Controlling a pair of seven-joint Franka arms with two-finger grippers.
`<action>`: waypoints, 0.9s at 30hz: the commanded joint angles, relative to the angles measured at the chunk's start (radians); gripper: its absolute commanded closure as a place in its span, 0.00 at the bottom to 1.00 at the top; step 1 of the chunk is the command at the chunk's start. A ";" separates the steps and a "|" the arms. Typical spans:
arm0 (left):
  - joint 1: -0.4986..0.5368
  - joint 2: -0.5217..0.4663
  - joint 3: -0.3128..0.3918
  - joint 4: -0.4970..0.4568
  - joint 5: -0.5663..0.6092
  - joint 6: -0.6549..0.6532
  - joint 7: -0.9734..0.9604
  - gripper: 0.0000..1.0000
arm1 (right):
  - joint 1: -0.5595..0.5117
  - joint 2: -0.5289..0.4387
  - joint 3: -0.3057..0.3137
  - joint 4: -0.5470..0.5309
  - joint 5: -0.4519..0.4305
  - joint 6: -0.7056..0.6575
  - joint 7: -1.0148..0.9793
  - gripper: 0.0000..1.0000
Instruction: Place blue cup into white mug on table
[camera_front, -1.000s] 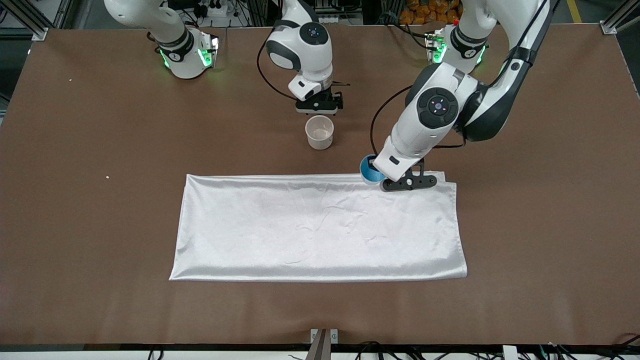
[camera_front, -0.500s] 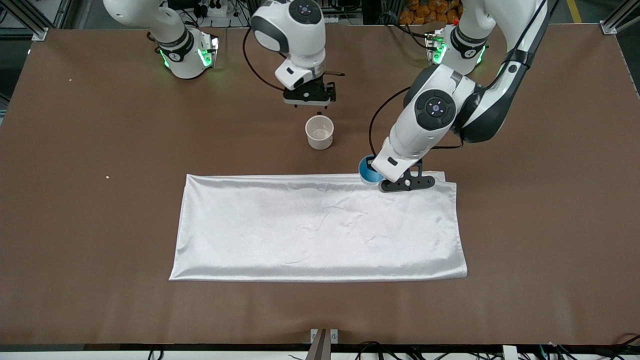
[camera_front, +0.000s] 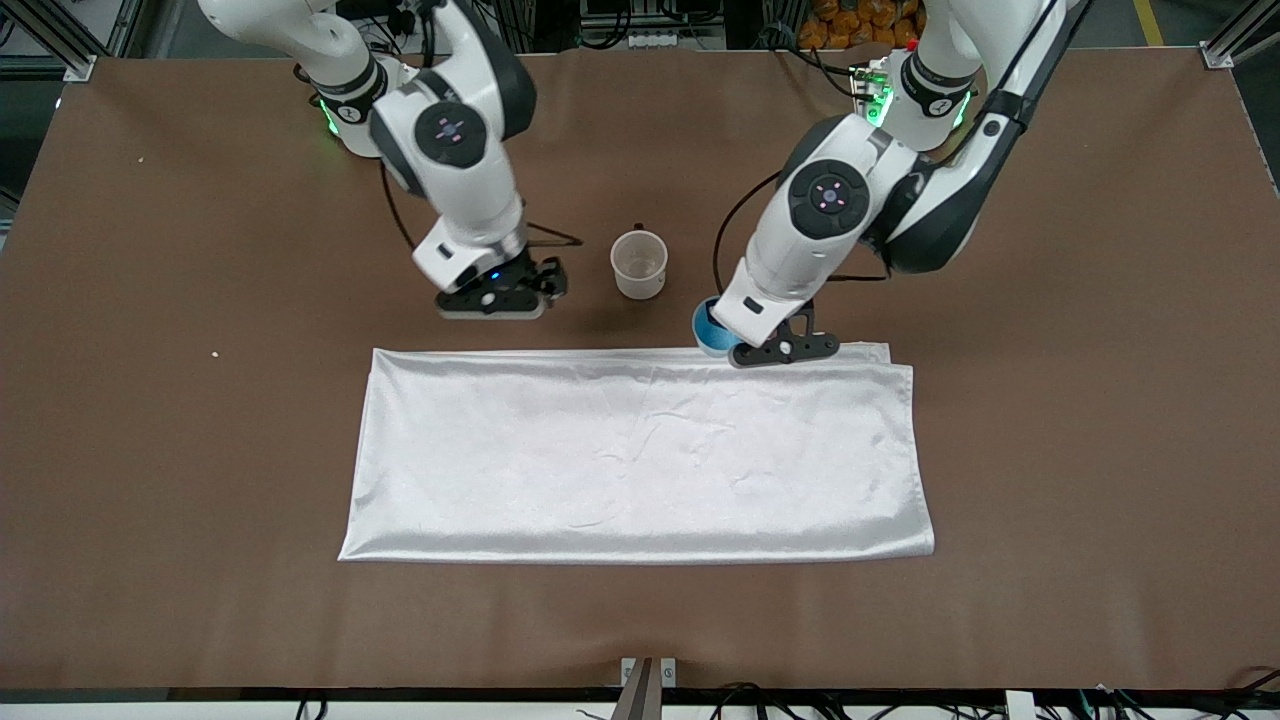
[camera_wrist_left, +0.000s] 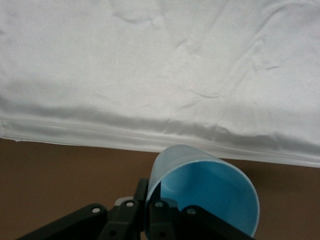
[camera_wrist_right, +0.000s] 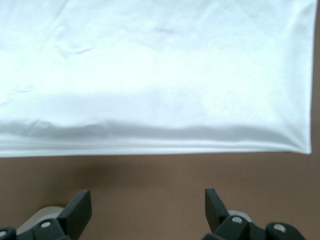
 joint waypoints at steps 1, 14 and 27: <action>-0.071 0.008 0.001 -0.002 0.031 0.045 -0.117 1.00 | -0.082 0.000 0.018 0.015 -0.011 -0.027 -0.093 0.00; -0.218 0.061 0.001 -0.002 0.157 0.066 -0.341 1.00 | -0.314 -0.026 0.018 0.097 0.000 -0.151 -0.359 0.00; -0.321 0.055 0.000 -0.028 0.157 0.002 -0.439 1.00 | -0.478 -0.044 0.029 0.223 0.032 -0.373 -0.572 0.00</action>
